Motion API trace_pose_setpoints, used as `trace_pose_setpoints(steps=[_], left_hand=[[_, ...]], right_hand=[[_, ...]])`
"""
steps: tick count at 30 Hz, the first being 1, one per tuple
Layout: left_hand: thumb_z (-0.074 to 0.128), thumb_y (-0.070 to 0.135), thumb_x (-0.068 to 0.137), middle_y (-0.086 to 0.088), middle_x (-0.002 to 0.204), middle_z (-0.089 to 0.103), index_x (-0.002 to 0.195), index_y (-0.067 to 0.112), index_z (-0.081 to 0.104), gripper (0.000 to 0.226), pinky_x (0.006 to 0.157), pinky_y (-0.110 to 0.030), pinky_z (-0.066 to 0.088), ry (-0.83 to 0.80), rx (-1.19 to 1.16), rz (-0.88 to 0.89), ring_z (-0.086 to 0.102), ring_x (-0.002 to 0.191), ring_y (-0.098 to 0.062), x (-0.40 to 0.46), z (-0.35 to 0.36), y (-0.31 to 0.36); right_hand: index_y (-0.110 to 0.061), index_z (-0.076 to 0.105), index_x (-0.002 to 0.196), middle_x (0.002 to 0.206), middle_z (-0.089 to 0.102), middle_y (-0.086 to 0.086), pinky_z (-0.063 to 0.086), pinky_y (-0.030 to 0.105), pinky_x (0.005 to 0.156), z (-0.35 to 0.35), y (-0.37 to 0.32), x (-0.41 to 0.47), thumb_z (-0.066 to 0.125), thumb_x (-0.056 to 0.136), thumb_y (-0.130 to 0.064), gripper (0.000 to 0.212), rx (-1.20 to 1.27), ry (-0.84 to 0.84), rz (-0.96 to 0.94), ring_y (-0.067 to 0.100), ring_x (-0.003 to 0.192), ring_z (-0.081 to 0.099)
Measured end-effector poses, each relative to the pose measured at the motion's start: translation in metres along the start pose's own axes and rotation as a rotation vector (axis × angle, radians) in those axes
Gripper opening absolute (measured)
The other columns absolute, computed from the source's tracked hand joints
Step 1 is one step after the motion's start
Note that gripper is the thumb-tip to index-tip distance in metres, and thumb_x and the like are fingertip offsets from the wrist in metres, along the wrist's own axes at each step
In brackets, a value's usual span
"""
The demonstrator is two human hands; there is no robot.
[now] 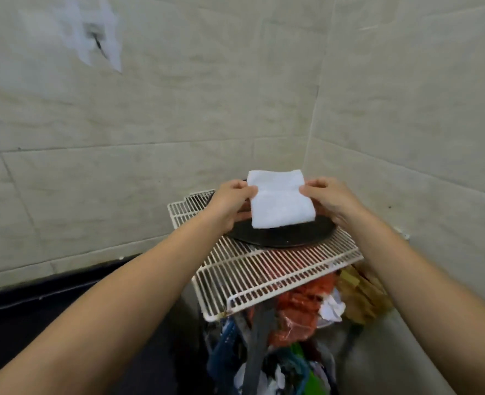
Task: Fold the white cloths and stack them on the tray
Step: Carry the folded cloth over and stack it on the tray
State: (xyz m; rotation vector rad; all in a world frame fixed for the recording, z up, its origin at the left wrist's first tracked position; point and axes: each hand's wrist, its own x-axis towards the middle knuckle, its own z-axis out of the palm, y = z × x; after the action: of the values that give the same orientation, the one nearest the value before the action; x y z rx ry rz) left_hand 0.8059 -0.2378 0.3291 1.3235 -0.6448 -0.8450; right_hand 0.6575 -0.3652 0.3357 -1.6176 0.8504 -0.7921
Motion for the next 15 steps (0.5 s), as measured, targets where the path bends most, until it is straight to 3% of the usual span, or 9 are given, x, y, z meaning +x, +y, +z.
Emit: trace_pose_setpoints(steps=[3, 8, 10, 13, 15], left_hand=[[0.052, 0.011, 0.094, -0.003, 0.076, 0.055, 0.074, 0.017, 0.043, 0.023, 0.052, -0.024, 0.05, 0.131, 0.014, 0.036, 0.056, 0.064, -0.014, 0.053, 0.029, 0.009], [0.053, 0.008, 0.094, -0.005, 0.071, 0.053, 0.07, 0.015, 0.042, 0.028, 0.039, -0.017, 0.048, 0.301, 0.06, 0.026, 0.053, 0.061, -0.015, 0.117, 0.048, 0.001], [0.055, 0.008, 0.092, -0.007, 0.073, 0.054, 0.07, 0.014, 0.044, 0.025, 0.046, -0.022, 0.052, 0.351, 0.101, -0.028, 0.054, 0.064, -0.018, 0.133, 0.048, -0.012], [0.059, 0.009, 0.091, -0.011, 0.081, 0.057, 0.072, 0.013, 0.05, 0.02, 0.07, -0.037, 0.055, 0.406, 0.147, -0.109, 0.055, 0.076, -0.024, 0.147, 0.043, -0.034], [0.059, 0.009, 0.09, -0.011, 0.078, 0.056, 0.071, 0.014, 0.052, 0.021, 0.063, -0.034, 0.052, 0.424, 0.149, -0.12, 0.055, 0.071, -0.022, 0.151, 0.04, -0.044]], right_hand=[[-0.017, 0.059, 0.078, 0.081, 0.061, 0.005, 0.049, 0.025, 0.059, -0.017, -0.004, 0.074, 0.063, 0.088, -0.008, 0.014, -0.03, -0.057, -0.022, 0.014, 0.069, 0.057], [-0.017, 0.057, 0.072, 0.066, 0.055, 0.001, 0.036, 0.015, 0.04, -0.019, 0.015, 0.151, 0.063, 0.087, -0.008, 0.019, -0.141, -0.146, -0.013, 0.007, 0.049, 0.053], [-0.015, 0.06, 0.076, 0.065, 0.055, 0.001, 0.033, 0.014, 0.037, -0.015, 0.032, 0.163, 0.062, 0.087, -0.009, 0.013, -0.175, -0.179, 0.007, 0.004, 0.043, 0.051], [-0.017, 0.06, 0.078, 0.068, 0.055, 0.001, 0.034, 0.019, 0.043, -0.013, 0.056, 0.17, 0.061, 0.087, -0.01, 0.011, -0.193, -0.211, 0.029, 0.012, 0.056, 0.048], [-0.016, 0.061, 0.084, 0.071, 0.055, -0.001, 0.035, 0.019, 0.044, -0.014, 0.064, 0.171, 0.061, 0.087, -0.01, 0.006, -0.207, -0.21, -0.002, 0.01, 0.06, 0.047]])
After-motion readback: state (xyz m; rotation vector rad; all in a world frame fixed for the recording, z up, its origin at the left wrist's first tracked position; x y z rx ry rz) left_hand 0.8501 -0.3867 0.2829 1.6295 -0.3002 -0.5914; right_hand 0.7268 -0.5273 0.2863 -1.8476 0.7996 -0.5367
